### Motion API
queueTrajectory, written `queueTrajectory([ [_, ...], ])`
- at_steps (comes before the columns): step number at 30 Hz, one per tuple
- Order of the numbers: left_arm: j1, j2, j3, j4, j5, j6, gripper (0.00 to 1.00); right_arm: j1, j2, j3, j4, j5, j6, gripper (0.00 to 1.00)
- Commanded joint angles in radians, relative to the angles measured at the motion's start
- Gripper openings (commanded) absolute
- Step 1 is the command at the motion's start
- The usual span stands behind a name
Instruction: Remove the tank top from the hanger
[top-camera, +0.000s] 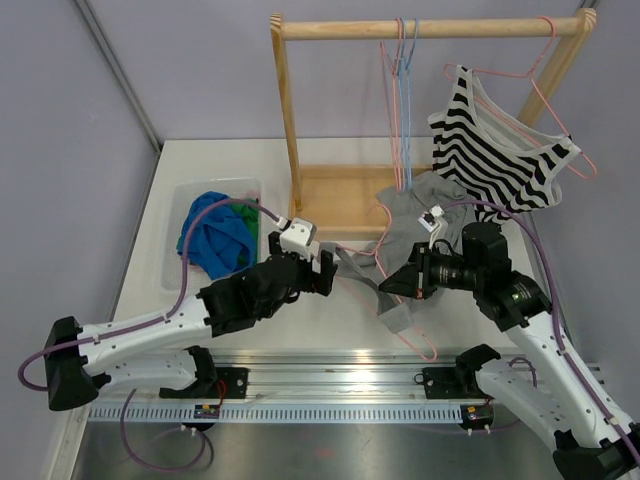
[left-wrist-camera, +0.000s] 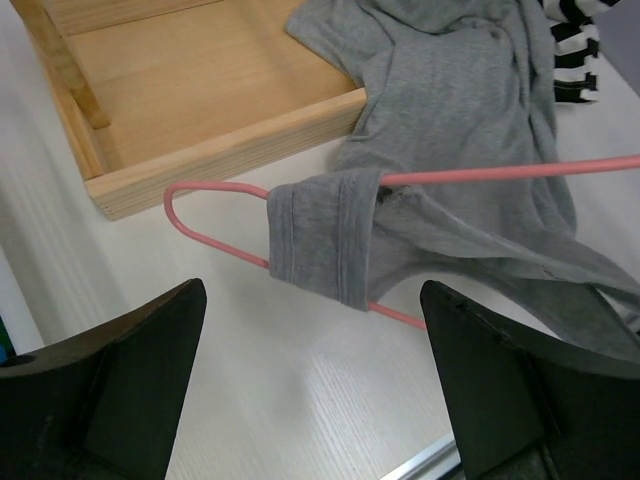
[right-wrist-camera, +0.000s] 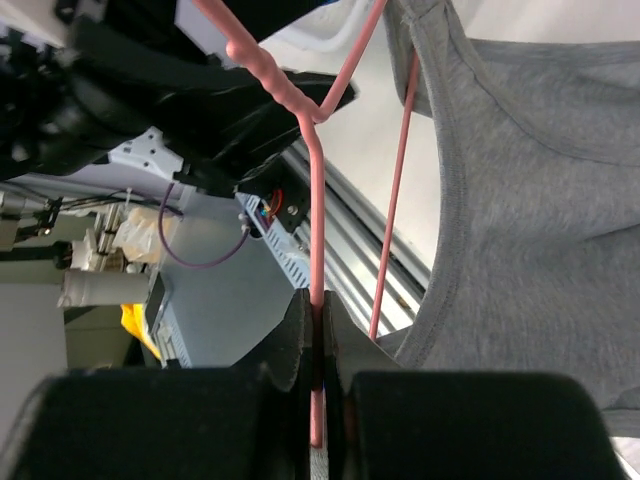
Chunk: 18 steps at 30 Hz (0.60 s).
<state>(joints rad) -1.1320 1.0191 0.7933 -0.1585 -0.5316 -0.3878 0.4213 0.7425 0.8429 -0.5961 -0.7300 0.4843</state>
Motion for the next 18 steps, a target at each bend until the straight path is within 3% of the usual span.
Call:
queueTrajectory([
  [1,-0.005,0.030,0.006,0.097,-0.074,0.017,0.87,0.048,-0.018,-0.001,0.142,-0.062,0.077,0.00],
  [6,-0.005,0.059,0.006,0.111,-0.083,0.018,0.67,0.057,-0.025,-0.001,0.180,-0.097,0.100,0.00],
  [10,-0.005,0.090,0.044,0.031,-0.180,0.007,0.19,0.057,-0.045,0.038,0.130,-0.077,0.057,0.00],
  [13,-0.005,0.064,0.066,-0.044,-0.290,-0.025,0.01,0.056,-0.046,0.064,0.101,-0.080,0.034,0.00],
  [18,-0.005,-0.030,0.116,-0.243,-0.519,-0.188,0.00,0.057,-0.023,0.114,0.016,-0.129,-0.058,0.00],
])
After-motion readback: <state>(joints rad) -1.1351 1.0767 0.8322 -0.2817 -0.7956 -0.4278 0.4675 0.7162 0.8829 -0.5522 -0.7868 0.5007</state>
